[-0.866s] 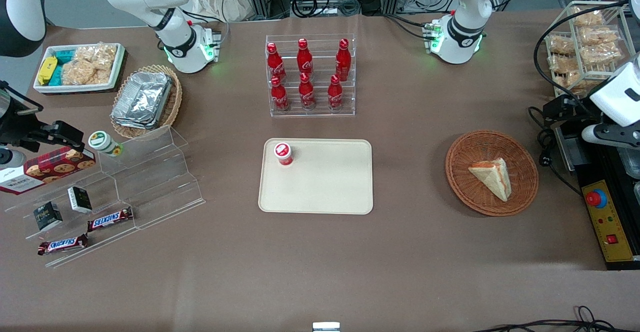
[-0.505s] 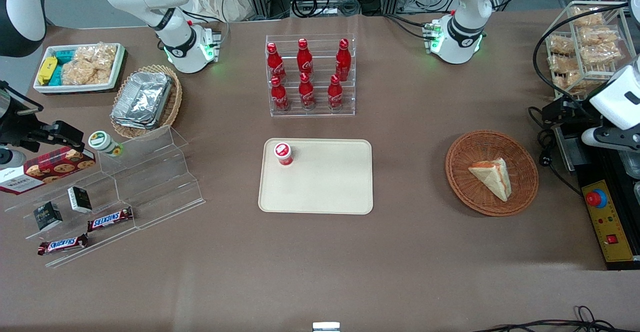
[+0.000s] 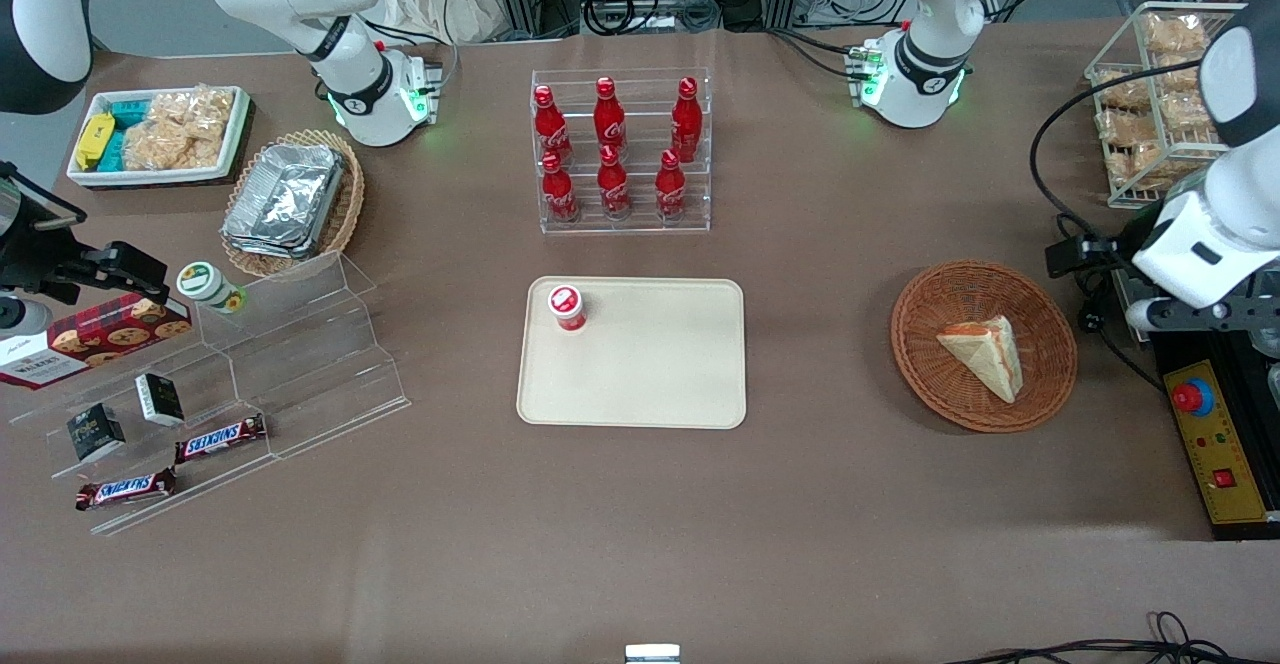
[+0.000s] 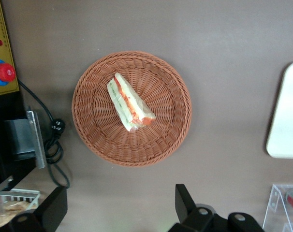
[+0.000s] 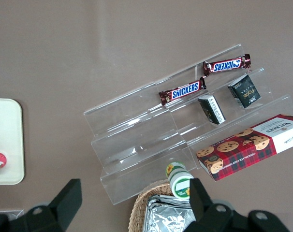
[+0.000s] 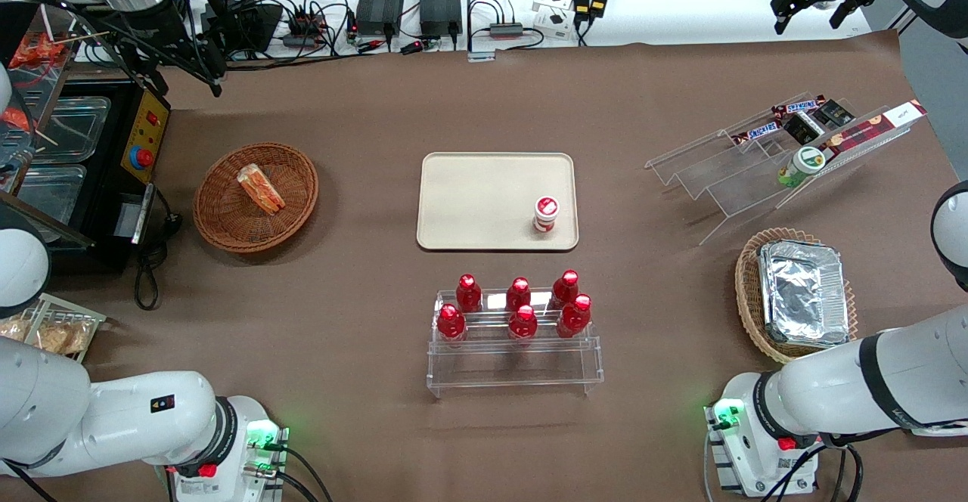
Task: Place sandwich from basket to tray
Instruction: 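Move the left gripper over the sandwich in the wicker basket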
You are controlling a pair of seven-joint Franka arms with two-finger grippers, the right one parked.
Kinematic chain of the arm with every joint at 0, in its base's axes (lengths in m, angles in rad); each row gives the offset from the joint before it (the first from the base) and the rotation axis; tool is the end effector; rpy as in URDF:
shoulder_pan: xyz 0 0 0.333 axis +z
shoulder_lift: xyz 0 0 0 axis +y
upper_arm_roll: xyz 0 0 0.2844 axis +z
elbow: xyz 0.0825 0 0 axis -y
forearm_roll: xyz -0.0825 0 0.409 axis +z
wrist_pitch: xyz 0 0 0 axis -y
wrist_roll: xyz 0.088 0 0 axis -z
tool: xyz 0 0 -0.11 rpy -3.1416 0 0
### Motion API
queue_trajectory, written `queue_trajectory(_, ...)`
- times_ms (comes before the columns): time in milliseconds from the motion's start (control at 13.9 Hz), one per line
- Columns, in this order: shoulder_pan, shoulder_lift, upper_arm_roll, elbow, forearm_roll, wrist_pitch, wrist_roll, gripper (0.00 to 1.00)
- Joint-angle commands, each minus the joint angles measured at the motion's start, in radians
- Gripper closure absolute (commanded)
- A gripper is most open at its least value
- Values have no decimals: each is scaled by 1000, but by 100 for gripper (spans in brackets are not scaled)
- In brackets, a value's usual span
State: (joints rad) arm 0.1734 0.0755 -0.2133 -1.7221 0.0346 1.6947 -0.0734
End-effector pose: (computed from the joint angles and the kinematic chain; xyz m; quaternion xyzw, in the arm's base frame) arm 0.5966 -0.0177 0.4813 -0.9986 -0.0136 0.0500 0.0119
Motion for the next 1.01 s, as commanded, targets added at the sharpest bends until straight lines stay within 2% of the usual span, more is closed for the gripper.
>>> queue_trajectory(0, -3, -83, 6, -175, -12, 147, -80, 0)
queue_trajectory(216, -9, -79, 2, -270, -9, 247, -262, 0)
queue_trajectory(505, -11, -68, -21, -414, -9, 474, -535, 0)
queue_trajectory(938, 11, 24, -14, -451, -2, 582, -690, 0)
